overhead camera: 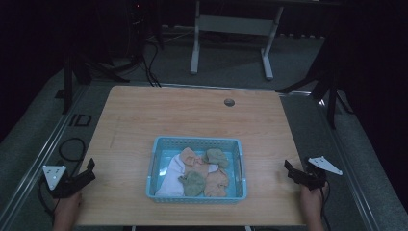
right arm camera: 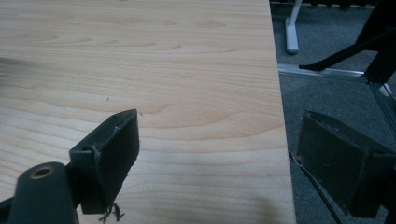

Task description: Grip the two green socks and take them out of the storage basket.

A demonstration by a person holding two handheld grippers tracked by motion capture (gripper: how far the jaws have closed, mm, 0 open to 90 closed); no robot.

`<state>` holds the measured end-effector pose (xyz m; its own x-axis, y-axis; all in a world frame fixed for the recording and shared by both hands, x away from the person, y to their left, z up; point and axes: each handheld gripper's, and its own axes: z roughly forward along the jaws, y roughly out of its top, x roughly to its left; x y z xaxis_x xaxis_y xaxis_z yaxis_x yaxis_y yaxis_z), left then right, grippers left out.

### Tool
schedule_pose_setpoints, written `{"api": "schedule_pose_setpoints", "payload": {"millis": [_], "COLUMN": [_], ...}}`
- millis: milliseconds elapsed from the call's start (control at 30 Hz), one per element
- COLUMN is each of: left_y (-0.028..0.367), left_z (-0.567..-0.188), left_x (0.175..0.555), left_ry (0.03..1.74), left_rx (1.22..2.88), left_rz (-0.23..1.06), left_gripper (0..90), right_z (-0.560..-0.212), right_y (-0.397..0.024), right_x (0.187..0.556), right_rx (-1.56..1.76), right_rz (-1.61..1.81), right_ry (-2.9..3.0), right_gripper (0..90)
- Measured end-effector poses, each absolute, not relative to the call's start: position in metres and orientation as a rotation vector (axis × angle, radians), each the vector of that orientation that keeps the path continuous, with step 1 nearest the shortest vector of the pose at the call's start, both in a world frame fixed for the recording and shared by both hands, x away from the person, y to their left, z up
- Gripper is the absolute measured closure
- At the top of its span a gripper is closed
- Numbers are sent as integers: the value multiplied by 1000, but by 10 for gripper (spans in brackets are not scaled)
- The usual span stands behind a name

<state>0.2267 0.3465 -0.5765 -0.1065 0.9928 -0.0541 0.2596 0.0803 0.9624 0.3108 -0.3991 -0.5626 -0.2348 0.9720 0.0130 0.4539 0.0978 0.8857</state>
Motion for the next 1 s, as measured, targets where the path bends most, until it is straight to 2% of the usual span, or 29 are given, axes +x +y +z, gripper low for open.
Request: {"api": "schedule_pose_setpoints", "payload": {"millis": [500, 1000], "left_y": [347, 347], "left_z": [-577, -576], "left_x": [227, 227], "left_ry": [1511, 1515], "left_rx": [1302, 1301], "left_rz": [1091, 1091], "left_gripper": [7, 7], "right_z": [-559, -543], "right_y": [-392, -403], "right_x": [313, 321], "right_rx": [1391, 1514], "right_rz": [1074, 771], "right_ry": [1951, 2232], "right_gripper": [130, 130]}}
